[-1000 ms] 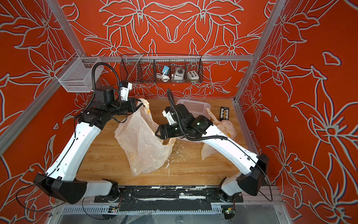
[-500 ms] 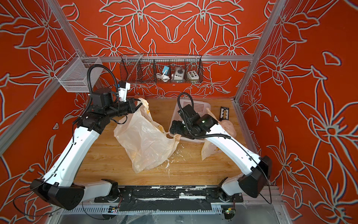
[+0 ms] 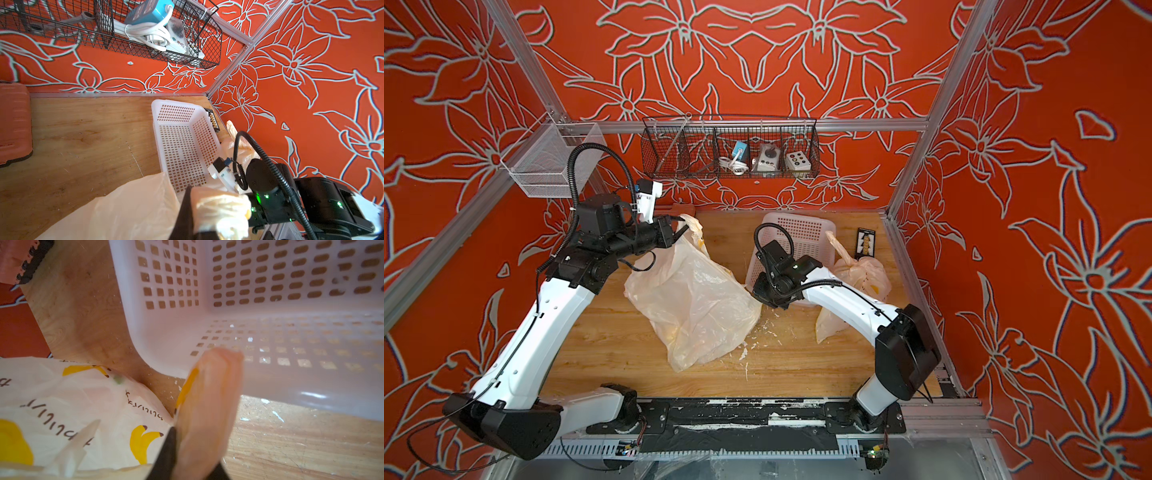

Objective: Place the peach into a plastic bag & tie a knot
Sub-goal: Adjust the plastic bag at the center of the board.

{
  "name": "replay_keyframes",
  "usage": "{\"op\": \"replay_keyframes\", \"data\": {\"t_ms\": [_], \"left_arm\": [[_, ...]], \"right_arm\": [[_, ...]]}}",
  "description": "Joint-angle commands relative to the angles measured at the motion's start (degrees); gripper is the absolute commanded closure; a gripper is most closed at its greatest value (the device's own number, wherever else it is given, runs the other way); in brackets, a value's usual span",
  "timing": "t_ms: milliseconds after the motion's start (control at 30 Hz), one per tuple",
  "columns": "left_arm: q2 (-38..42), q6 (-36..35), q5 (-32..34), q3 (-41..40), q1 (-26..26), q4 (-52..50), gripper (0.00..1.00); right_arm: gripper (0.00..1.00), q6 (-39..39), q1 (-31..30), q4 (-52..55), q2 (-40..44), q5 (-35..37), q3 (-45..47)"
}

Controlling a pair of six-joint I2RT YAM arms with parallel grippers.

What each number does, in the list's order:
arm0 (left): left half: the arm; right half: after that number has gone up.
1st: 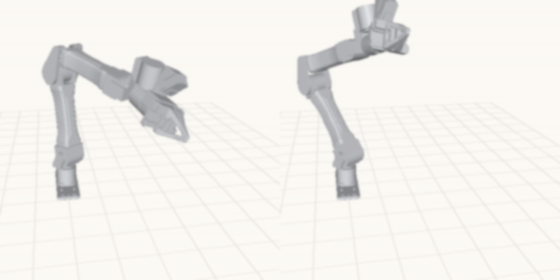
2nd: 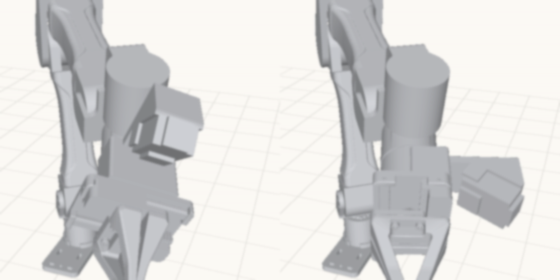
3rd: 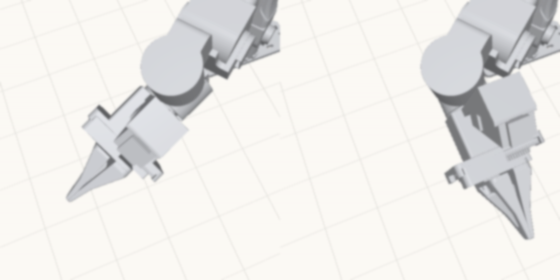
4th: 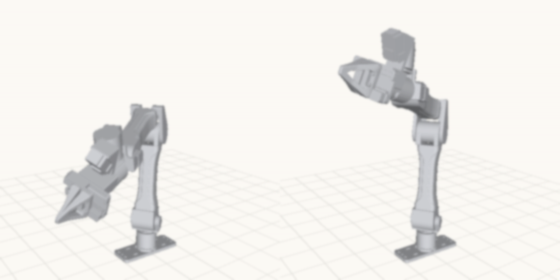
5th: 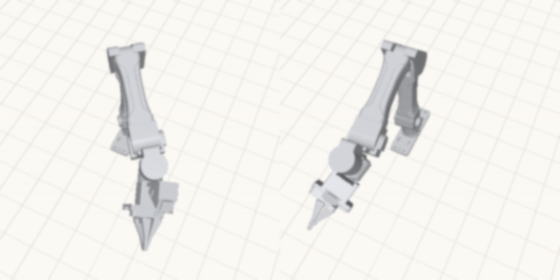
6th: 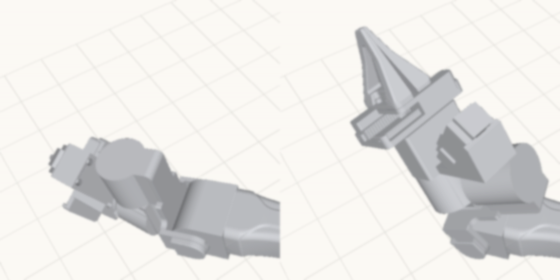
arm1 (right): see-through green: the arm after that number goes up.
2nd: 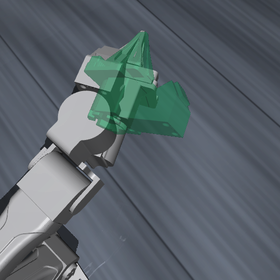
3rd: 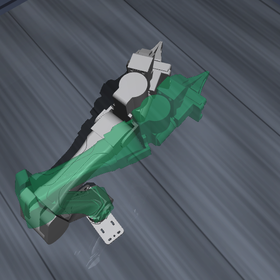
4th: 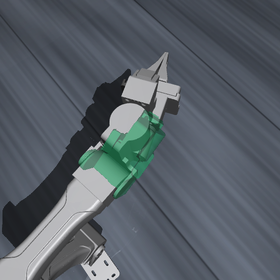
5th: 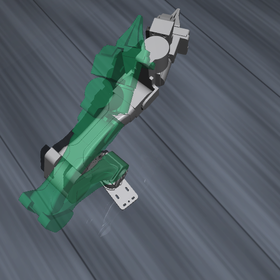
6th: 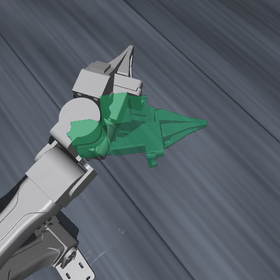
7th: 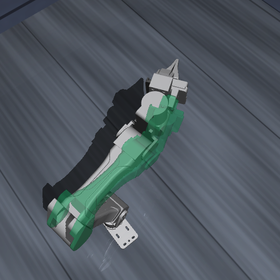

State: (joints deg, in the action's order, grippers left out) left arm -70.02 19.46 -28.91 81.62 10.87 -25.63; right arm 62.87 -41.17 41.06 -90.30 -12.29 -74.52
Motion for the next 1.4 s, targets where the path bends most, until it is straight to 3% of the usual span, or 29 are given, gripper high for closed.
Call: {"op": "replay_keyframes", "data": {"t_ms": [0,100,167,233,333,400,500,600,667,767,900,1067,1133,1233,1367], "left_arm": [[3.09,-1.36,5.94,3.90,-0.06,-4.83,1.00],[4.87,-1.72,17.61,8.54,-0.09,-13.79,1.00],[6.52,-1.19,20.51,9.34,-0.07,-16.18,1.00],[8.51,2.44,18.03,7.38,-0.06,-14.34,1.00],[12.26,10.78,11.24,0.03,1.46,-3.52,1.00],[15.02,14.78,11.27,-5.61,5.02,4.08,1.00],[15.29,14.58,14.65,-10.86,8.83,7.99,1.00],[13.85,15.37,11.83,-17.90,10.18,16.71,0.99],[11.58,14.80,10.21,-22.03,10.96,23.16,0.98],[10.19,13.68,8.55,-25.65,11.69,28.71,0.98],[9.98,13.06,6.87,-27.05,12.11,31.09,0.98],[10.28,12.26,4.81,-26.55,12.17,29.81,0.98],[10.09,12.26,3.98,-25.71,12.41,29.15,0.98],[9.90,11.91,3.20,-24.96,13.06,29.32,0.98],[10.07,10.92,2.60,-24.39,14.17,29.03,0.98]], "right_arm": [[1.00,-9.85,1.17,1.73,4.53,5.39,-7.92],[1.00,-23.28,1.18,6.60,7.53,2.90,-19.33],[1.00,-28.02,1.18,12.26,7.97,1.40,-26.42],[1.00,-30.26,1.18,15.63,8.30,0.48,-31.07],[1.00,-31.70,1.60,17.88,8.92,-0.28,-35.07],[1.00,-31.54,2.64,18.17,9.81,-0.01,-34.62],[1.00,-31.19,5.62,15.48,11.72,-0.36,-28.01],[1.00,-31.79,9.55,8.36,12.33,-2.23,-17.61],[0.99,-33.45,10.75,10.22,10.64,0.36,-16.34],[0.75,-35.72,11.70,16.77,9.40,4.23,-19.43],[0.42,-40.33,11.55,27.42,9.53,14.55,-28.87],[0.36,-46.63,8.05,38.58,7.69,21.69,-43.49],[0.36,-46.78,4.41,39.40,6.98,20.02,-46.88],[0.38,-42.66,0.05,36.58,5.32,10.46,-49.11],[0.36,-32.62,-1.75,20.35,6.97,-2.99,-40.76]]}}
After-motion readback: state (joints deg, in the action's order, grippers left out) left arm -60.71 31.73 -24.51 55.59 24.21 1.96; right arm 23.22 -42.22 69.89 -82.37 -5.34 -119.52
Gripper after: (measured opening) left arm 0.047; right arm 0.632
